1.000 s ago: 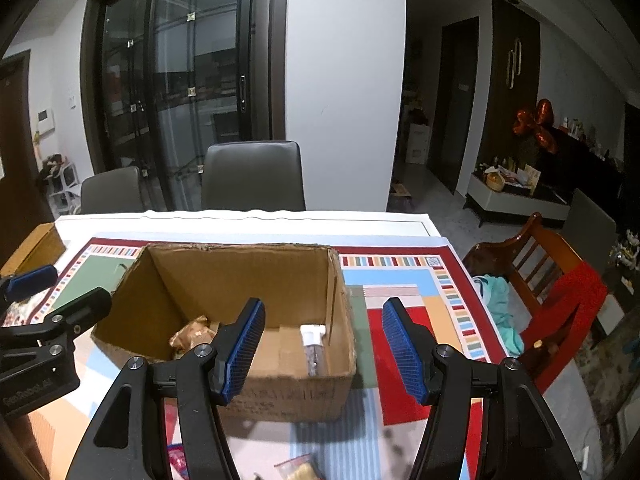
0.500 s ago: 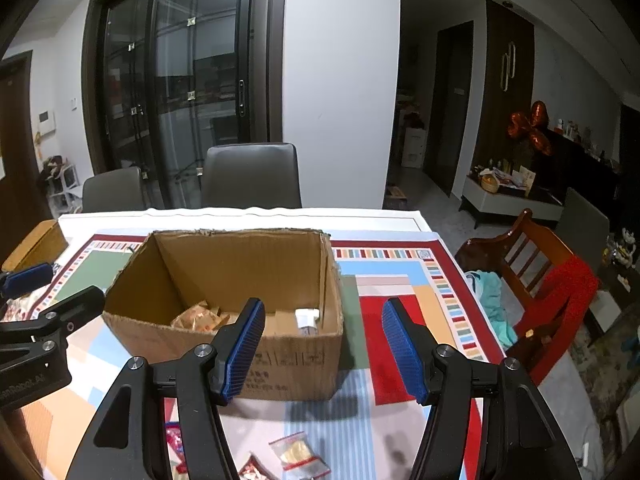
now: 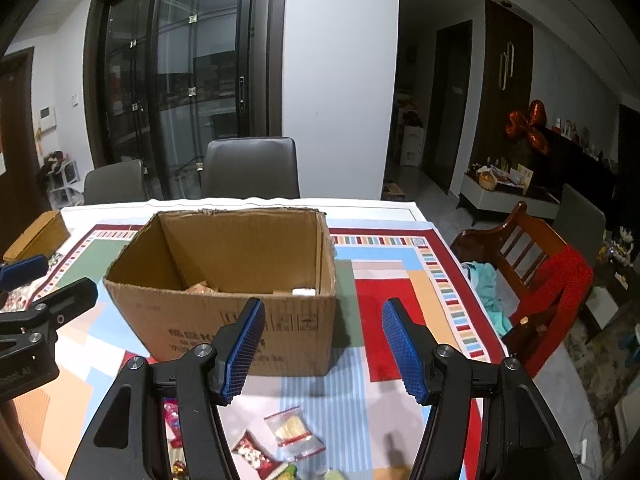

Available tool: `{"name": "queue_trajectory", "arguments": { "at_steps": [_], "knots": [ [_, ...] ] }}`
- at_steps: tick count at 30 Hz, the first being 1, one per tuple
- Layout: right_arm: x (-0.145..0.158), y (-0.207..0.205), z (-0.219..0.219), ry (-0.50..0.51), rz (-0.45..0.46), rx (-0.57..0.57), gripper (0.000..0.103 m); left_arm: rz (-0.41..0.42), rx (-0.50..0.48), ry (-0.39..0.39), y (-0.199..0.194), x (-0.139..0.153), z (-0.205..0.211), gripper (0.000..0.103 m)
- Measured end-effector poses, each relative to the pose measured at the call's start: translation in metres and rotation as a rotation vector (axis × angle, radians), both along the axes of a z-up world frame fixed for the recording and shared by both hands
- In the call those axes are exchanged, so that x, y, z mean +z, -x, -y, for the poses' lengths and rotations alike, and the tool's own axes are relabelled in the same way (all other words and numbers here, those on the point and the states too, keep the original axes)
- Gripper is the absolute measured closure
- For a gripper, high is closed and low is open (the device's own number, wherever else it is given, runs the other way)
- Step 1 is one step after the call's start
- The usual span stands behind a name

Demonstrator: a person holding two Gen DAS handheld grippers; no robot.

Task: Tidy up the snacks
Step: 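Withdraw both grippers from the box back toward the remaining snacks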

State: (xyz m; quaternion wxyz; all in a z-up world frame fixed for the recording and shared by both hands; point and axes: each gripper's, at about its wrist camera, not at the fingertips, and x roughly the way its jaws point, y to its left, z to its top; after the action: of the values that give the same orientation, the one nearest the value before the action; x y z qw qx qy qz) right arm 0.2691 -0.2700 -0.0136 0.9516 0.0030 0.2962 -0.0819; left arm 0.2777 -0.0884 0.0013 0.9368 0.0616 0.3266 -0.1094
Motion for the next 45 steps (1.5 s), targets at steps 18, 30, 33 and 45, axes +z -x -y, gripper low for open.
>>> {"name": "queue_trajectory", "arguments": {
  "at_steps": [18, 30, 33, 45],
  "knots": [
    [-0.008, 0.036, 0.001, -0.001, 0.005, 0.0, 0.041, 0.006, -0.023, 0.007, 0.032, -0.006, 0.002, 0.021],
    [-0.017, 0.063, -0.003, 0.009, 0.008, -0.031, 0.041, 0.017, -0.051, 0.024, 0.055, -0.018, 0.004, 0.021],
    [-0.021, 0.071, -0.002, 0.008, 0.002, -0.043, 0.041, 0.008, -0.057, 0.026, 0.059, -0.023, 0.004, 0.021],
    [-0.047, 0.099, 0.005, -0.015, -0.05, -0.066, 0.041, -0.007, -0.088, 0.023, 0.083, -0.053, 0.011, 0.021]
  ]
}}
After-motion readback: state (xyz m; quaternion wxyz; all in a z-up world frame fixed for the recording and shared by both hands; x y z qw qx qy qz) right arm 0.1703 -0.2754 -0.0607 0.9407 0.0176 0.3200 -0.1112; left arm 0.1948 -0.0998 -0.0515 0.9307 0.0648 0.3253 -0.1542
